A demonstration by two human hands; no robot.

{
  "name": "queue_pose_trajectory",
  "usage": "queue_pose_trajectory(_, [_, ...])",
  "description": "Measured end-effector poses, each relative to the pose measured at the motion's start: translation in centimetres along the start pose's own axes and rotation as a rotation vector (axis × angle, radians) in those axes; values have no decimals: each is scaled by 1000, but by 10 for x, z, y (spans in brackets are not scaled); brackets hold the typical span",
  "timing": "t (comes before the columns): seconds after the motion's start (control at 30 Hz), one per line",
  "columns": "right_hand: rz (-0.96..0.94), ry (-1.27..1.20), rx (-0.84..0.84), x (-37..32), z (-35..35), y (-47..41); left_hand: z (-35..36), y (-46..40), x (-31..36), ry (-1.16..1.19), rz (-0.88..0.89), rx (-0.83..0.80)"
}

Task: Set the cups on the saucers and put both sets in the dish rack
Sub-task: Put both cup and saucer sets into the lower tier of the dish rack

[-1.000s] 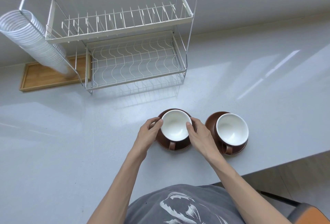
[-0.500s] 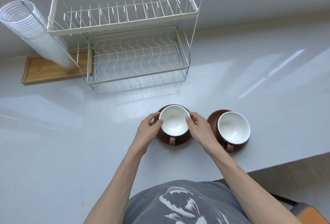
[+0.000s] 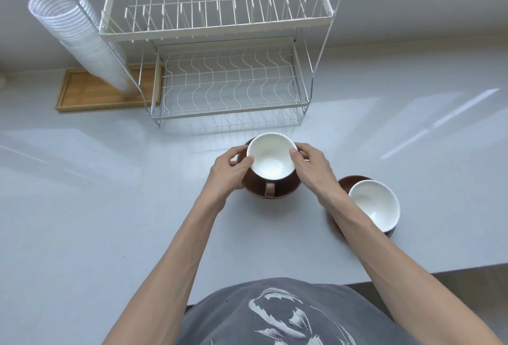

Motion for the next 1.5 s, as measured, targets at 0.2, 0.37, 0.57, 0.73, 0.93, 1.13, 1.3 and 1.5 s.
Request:
queue_pose_trajectory(0.2, [-60, -2, 6, -38, -10, -28, -14, -14, 39, 21, 54, 42])
queue_pose_trajectory(0.37, [-89, 9, 12, -66, -17, -52, -21, -30, 72, -13, 77, 44])
queue_pose_trajectory(0.57, [-94, 3, 1, -92, -22, -83, -26, -57, 102, -37, 87, 45])
queue_pose_trajectory(0.73, [-109, -6, -8, -105, -22, -115, -30, -83, 118, -24, 79, 47])
queue_pose_trajectory(0.93, [-111, 0, -22, -117, -18, -151, -33, -117, 131, 10, 77, 68])
queue_pose_trajectory(1.13, [-134, 51, -10, -125, -16, -184, -30, -155, 138, 55, 81, 73])
queue_pose_trajectory(1.3, [-84, 122, 18, -125, -14, -213, -30, -182, 143, 55, 55, 97])
queue_pose_trajectory(1.5, [-108, 20, 22, -125, -14, -229, -23, -204, 150, 54, 68, 55])
Point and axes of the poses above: each hand's wrist, its own y-axis away from the middle knuckle, its own z-axis out of the palm, x = y × z, the point moved 6 cm from there along -y, towards the middle knuckle, and after that the axes turned 3 degrees about -x, right-handed, at the moved point
